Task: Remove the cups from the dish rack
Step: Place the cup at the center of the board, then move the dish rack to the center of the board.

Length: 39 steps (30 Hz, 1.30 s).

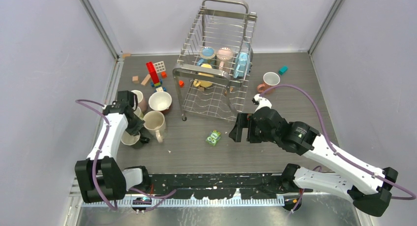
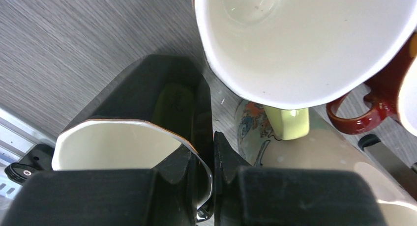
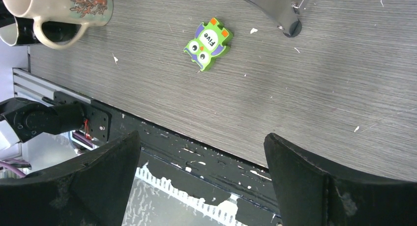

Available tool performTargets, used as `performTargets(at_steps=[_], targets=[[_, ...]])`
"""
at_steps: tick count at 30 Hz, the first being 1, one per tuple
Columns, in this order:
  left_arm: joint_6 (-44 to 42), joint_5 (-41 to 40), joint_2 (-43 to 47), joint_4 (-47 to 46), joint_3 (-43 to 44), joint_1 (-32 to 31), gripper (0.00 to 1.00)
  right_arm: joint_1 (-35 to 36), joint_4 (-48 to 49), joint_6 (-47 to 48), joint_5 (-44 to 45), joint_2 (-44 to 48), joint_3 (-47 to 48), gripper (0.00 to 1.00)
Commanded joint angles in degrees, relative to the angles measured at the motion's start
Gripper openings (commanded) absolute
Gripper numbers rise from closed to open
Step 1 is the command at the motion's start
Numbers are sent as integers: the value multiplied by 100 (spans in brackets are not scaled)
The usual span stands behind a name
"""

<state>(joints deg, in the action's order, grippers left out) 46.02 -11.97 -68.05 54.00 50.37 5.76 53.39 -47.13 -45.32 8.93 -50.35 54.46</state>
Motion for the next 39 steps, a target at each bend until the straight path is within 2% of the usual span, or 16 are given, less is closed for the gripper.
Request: performTargets(at_steps=[1, 2, 7, 11, 14, 29, 34, 39], targets=[[-88, -69, -3, -286, -25, 31, 0, -21, 239, 92, -31, -28, 3, 100], [-99, -61, -20, -292, -27, 35, 2, -21, 242, 93, -32, -27, 4, 100], [-183, -60, 37, -244, 78, 39, 25, -23, 248, 94, -36, -35, 4, 100], [-261, -32, 178, -135, 241, 38, 38, -22, 243, 85, -67, -67, 65, 100], [-333, 58, 299, -89, 365, 35, 41, -21, 176, 86, -37, -104, 193, 100], [-398, 418, 1327, 121, 543, 28, 42, -22, -197, 10, 207, 9, 431, 100], [-524, 806, 1705, 132, 838, 13, 51, -29, -231, -104, 633, 275, 510, 100], [-556, 1351, 1608, -113, 1292, -84, 61, -69, -470, -245, 1258, 371, 861, 100]])
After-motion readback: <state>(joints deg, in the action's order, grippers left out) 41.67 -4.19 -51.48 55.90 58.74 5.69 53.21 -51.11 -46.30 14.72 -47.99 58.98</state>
